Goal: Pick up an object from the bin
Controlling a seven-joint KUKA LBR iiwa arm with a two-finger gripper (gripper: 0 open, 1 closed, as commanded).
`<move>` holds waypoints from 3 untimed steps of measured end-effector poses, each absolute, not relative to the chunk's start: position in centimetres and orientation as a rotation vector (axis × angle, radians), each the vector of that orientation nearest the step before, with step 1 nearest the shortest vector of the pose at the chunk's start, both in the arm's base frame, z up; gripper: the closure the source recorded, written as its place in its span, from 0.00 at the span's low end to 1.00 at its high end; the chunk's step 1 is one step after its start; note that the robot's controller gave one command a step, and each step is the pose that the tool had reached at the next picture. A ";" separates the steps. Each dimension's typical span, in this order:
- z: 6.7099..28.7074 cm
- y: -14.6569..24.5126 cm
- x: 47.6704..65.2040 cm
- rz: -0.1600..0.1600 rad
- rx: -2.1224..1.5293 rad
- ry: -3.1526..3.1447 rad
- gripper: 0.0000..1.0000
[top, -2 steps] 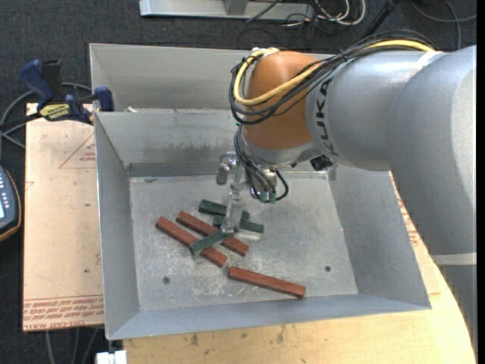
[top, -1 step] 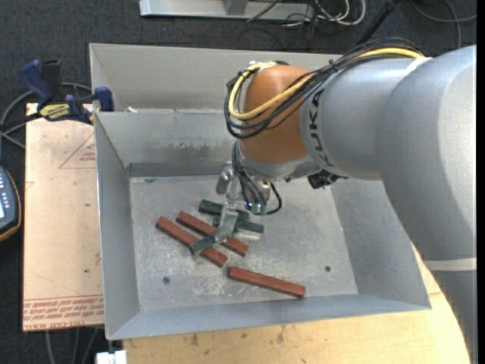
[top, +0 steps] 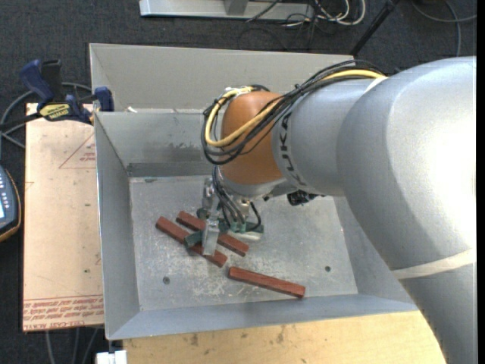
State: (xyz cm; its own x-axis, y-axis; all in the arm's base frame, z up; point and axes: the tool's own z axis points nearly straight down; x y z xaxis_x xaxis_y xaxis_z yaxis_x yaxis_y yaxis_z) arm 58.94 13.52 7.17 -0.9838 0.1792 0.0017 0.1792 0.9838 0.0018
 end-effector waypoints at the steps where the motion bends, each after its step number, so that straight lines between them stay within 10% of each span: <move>1: 7.5 13.6 59.1 -0.004 -0.280 -3.132 0.00; 2: 8.2 13.6 59.8 -0.013 -0.283 -3.155 1.00; 3: 10.9 13.7 59.9 -0.005 -0.278 -3.136 1.00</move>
Offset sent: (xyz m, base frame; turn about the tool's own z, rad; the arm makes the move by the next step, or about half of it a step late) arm 0.0000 0.0000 0.0000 0.0000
